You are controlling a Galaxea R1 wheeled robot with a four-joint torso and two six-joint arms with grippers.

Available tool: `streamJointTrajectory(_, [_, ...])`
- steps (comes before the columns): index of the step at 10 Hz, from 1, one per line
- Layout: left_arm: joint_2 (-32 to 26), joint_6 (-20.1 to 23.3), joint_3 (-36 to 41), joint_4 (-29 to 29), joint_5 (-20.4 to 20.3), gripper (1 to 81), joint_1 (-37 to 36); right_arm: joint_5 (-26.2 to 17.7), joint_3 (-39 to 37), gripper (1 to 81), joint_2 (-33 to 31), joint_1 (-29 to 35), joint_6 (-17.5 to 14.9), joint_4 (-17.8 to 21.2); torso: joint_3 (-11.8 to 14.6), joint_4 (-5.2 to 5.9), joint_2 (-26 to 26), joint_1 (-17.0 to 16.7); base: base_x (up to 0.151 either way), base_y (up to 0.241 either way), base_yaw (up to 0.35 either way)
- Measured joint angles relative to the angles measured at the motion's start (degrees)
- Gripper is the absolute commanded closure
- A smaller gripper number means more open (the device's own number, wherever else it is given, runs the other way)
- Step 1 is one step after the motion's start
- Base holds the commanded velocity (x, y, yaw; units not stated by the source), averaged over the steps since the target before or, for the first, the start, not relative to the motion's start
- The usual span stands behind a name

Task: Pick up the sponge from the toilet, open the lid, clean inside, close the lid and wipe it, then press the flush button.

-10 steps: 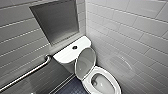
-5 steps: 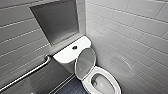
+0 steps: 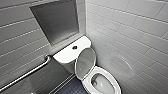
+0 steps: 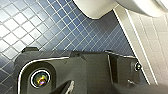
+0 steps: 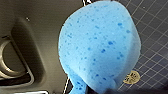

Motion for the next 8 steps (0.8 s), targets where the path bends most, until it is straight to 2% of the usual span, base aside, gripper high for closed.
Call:
streamJointTrajectory(1, [-0.96, -0.2, 0.99, -1.57, 1.05, 1.0, -1.79, -1.22, 0.61, 81.1, 0.38, -0.09, -8.52, 7.33, 0.0, 0.0, 0.0, 0.0, 0.0, 0.0, 0.0])
streamJointTrajectory(3, [-2.12, -0.34, 3.41, -5.07, 2.57, 1.0, -5.79, -1.32, 2.54, 81.1, 0.07, 0.02, -27.78, 23.89, 0.0, 0.0, 0.0, 0.0, 0.0, 0.0, 0.0])
streamJointTrajectory(4, [-2.51, -0.34, 4.57, -7.19, 2.9, 1.0, -8.16, -0.63, 4.27, 81.1, -0.37, 0.48, -34.82, 31.29, 0.0, 0.0, 0.0, 0.0, 0.0, 0.0, 0.0])
streamJointTrajectory(5, [-2.95, -0.37, 5.23, -9.05, 3.06, 1.0, -10.37, -0.09, 6.18, 81.1, -0.76, 1.19, -38.86, 36.29, 0.0, 0.0, 0.02, 0.0, 0.0, 0.0, 0.0])
streamJointTrajectory(6, [-3.36, -0.34, 5.49, -11.22, 3.17, 1.0, -12.39, -0.39, 7.28, 81.1, -0.8, 2.12, -40.28, 38.36, -0.02, 0.0, 0.02, 0.0, 0.0, 0.0, 0.0])
streamJointTrajectory(8, [-3.71, -0.37, 5.78, -16.27, 3.15, 1.0, -15.65, -5.4, 7.33, 81.1, -0.54, 4.39, -40.72, 38.17, -0.02, 0.0, 0.04, 0.0, 0.0, 0.0, 0.0])
